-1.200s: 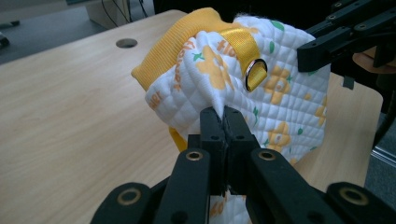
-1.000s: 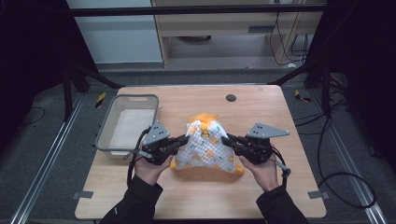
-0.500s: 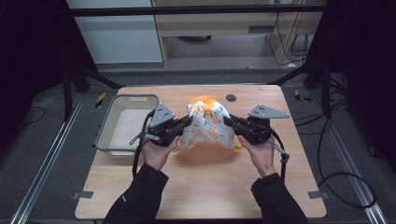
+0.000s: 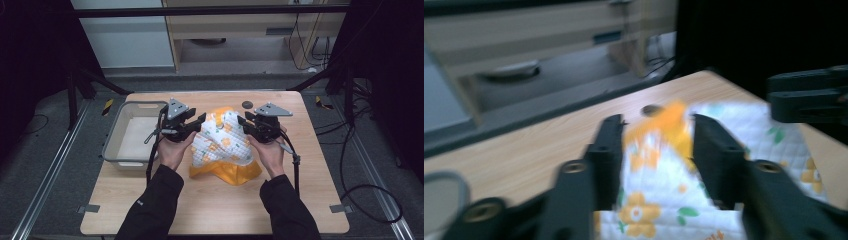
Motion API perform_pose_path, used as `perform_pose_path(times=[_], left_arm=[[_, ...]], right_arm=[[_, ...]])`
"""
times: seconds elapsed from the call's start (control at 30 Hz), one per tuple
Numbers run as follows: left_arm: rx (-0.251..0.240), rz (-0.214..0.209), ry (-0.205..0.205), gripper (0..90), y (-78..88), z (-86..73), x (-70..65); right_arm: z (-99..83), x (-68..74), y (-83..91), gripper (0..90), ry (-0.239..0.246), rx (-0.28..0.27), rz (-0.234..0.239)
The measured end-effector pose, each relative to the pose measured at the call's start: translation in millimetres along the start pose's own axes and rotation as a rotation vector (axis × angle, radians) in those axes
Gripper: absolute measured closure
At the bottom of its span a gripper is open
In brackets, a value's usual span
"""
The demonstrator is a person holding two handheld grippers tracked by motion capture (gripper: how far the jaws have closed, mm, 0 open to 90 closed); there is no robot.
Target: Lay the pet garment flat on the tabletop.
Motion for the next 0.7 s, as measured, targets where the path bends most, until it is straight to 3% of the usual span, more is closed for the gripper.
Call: perform_pose_path(times=[0.07,0.13,0.23,0.27,0.4,0.43,0.53,0.7], left_arm=[[0.0,-0.001,0.028,46.2,-1.2,-9.8,6.1],[0.001,-0.002,0.018,43.8,3.3,-14.2,6.9],[-0.004,-0.012,0.015,41.9,17.8,-18.5,8.1],[-0.011,-0.019,0.01,41.6,26.7,-19.5,7.9],[-0.008,-0.031,-0.007,40.5,39.4,-21.2,6.4],[0.003,-0.041,-0.024,40.5,49.1,-24.0,5.0],[0.026,-0.056,-0.046,40.1,59.5,-30.4,1.2],[0.07,-0.067,-0.091,40.1,67.5,-45.7,-5.9]], right_arm=[[-9.8,-3.7,-12.5,59.6,0.005,0.033,-0.042],[-14.6,-6.1,-9.9,57.8,0.011,0.009,-0.038],[-18.2,-11.6,-0.3,52.0,0.039,0.011,-0.026],[-18.3,-18.6,10.2,48.9,0.056,0.01,-0.036],[-17.2,-28.0,25.3,45.7,0.039,-0.002,-0.027],[-18.2,-33.6,37.1,42.8,0.048,-0.003,-0.026],[-21.7,-38.7,50.0,39.5,0.054,0.0,-0.022],[-31.8,-43.1,66.6,35.9,0.039,0.016,0.001]])
Point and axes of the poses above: each handheld gripper's, and its own axes: y roughly backward along the jaws, z roughly out of its top, x roughly to its left, the point moved 2 cm from there along -y, roughly forward along the jaws, and after that the axes turned 14 degrees about -z, right-handed, at the moved point
